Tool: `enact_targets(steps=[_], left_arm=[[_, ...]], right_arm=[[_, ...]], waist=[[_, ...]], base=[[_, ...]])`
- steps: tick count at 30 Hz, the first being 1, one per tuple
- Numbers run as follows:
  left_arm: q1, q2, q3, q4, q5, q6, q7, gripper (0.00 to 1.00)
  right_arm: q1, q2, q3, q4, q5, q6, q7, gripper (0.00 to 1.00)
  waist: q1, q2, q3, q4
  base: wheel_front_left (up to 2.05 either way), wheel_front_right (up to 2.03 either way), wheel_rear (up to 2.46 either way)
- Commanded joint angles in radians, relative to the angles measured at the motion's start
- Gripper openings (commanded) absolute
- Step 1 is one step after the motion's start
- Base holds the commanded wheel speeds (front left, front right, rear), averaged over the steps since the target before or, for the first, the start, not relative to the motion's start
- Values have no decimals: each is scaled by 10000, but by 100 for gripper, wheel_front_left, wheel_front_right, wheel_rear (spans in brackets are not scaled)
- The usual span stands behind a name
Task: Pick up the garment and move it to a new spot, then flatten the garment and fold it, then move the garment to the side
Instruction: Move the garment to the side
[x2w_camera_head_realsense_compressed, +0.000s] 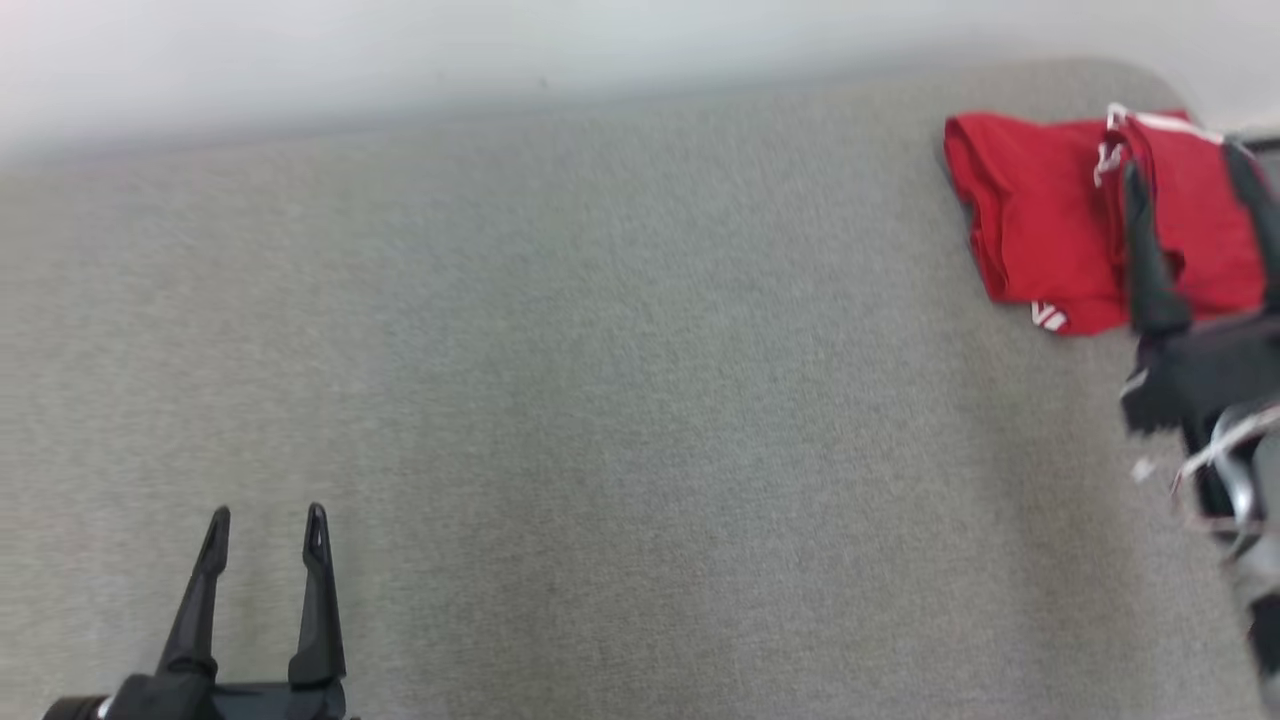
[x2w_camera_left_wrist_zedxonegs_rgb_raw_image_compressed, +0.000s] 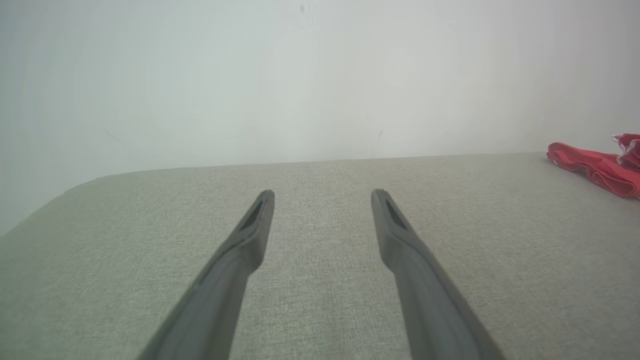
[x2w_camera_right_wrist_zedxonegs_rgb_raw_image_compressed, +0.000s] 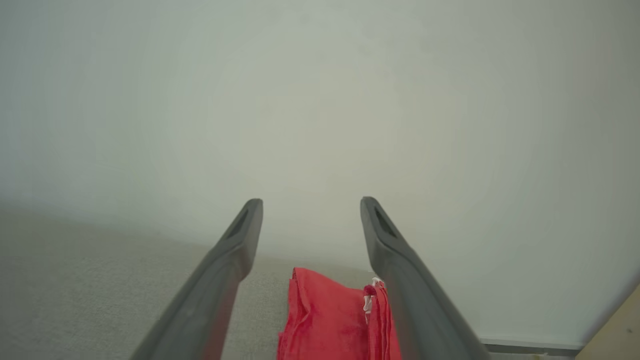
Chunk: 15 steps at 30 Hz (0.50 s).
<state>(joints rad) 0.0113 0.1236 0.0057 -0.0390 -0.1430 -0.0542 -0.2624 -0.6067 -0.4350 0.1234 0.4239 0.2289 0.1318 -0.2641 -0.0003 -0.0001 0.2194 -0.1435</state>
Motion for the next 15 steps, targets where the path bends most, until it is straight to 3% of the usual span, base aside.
enact_targets(steps=[1, 15], left_arm=[[203, -83, 61, 80, -56, -62, -27, 100], [600, -456, 400, 502, -38, -143, -30, 100]], right_arm=[[514, 197, -176, -283, 13, -29, 4, 100], [3772, 1540, -944, -1887, 74, -29, 33, 100]], waist=[[3, 1, -678, 379], [3, 1, -1452, 514]], base=[[0, 0, 0], [0, 0, 0]])
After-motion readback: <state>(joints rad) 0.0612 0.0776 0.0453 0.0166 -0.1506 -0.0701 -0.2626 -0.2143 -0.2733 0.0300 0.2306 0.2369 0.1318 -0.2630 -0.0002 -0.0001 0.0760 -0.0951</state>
